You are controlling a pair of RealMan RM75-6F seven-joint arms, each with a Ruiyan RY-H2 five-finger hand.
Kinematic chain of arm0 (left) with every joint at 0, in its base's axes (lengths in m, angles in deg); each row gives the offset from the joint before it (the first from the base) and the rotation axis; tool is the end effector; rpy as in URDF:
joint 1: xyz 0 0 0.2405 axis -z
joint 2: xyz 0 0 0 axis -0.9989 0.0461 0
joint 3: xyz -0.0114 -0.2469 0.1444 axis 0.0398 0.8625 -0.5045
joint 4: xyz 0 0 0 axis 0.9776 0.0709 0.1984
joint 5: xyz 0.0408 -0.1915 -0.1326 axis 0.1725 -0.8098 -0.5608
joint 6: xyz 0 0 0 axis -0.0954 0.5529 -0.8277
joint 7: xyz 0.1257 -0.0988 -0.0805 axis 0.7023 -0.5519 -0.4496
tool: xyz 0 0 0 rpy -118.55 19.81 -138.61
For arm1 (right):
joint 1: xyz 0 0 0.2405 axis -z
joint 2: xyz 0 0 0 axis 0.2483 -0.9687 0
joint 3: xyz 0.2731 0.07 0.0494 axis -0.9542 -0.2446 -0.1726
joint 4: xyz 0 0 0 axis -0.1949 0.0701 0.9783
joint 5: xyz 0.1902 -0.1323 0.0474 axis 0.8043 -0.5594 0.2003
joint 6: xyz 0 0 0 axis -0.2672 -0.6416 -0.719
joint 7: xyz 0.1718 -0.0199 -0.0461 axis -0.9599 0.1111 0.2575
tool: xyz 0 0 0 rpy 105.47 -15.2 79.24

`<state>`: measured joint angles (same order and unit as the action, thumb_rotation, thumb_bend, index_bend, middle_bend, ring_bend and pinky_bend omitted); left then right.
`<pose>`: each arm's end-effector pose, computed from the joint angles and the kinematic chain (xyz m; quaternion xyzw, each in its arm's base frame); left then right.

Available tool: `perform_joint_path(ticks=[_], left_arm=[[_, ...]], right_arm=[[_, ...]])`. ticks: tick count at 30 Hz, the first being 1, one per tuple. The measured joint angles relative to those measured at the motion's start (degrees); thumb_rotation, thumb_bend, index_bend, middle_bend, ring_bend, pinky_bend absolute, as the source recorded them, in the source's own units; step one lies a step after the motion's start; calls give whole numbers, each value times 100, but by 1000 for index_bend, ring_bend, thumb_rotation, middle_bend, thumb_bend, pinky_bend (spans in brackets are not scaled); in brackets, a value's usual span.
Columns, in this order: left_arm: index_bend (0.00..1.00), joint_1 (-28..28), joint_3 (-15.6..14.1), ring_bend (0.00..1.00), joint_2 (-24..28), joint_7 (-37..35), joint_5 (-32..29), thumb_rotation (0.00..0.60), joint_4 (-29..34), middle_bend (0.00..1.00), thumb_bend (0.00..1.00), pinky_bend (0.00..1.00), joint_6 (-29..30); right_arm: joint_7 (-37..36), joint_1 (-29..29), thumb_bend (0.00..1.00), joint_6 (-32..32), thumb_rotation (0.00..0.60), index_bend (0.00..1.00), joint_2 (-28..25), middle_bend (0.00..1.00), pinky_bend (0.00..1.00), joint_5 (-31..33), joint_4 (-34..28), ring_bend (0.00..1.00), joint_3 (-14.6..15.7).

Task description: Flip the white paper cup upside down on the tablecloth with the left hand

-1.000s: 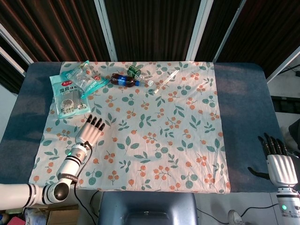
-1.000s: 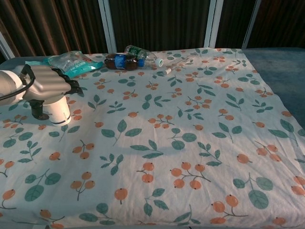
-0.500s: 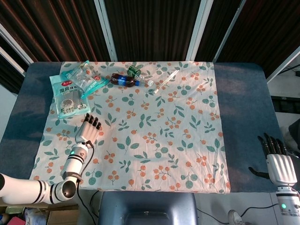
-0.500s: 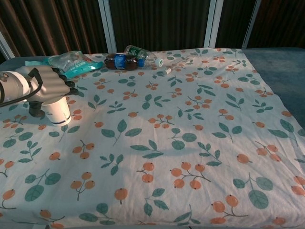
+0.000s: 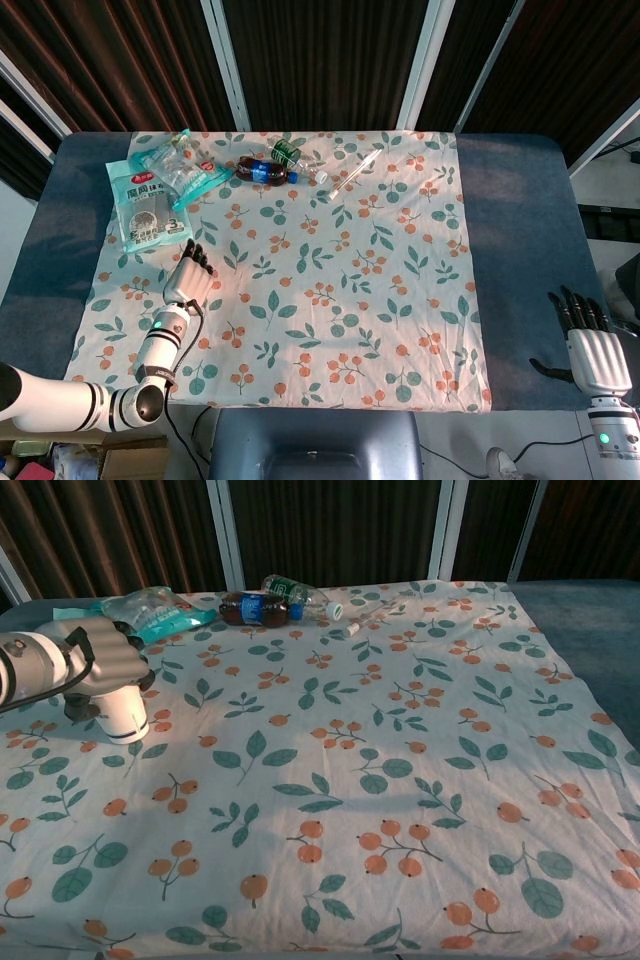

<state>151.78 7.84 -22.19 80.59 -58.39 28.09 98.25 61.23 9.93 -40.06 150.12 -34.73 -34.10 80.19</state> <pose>-0.1787 0.4218 -0.0276 -0.8352 -0.0900 0.0383 0.5412 -0.4011 -0.2191 0.1194 0.6018 -0.4047 0.3006 0.6194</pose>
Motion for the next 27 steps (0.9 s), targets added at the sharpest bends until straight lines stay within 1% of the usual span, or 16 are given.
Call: perform_joint_path(ticks=[6,11,15,18,21,23,27], left_arm=[[322,-32,-52,64,-9,-142,165,600,-45,313,509,0,14],[315,-93,-57,88,47,-387,418,600,-21,332,510,0,16],[311,-202,-23,91,138,-787,808,600,46,331,510,0,40],[311,-352,57,94,244,-1376,1182,600,126,325,501,0,7],[318,-573,173,127,353,-2300,1610,600,178,353,495,8,-100],[327,-762,258,148,410,-3121,1940,600,166,370,495,22,-203],[345,-1171,412,157,424,-4859,2659,600,-15,382,491,38,-351]], right_arm=[[8,-5,0,12,544,0,-20,0,0,28,-21,0,-11],[26,-9,0,16,544,0,-36,0,0,33,-47,0,-12],[46,-20,0,37,543,0,-43,0,0,45,-66,0,-15],[66,-33,0,68,544,0,-50,0,0,76,-82,0,-22],[73,-43,0,104,543,0,-56,0,0,95,-94,0,-22],[78,-54,0,151,544,0,-65,0,0,104,-114,0,-11],[12,-89,0,262,544,0,-112,0,0,105,-191,0,19]])
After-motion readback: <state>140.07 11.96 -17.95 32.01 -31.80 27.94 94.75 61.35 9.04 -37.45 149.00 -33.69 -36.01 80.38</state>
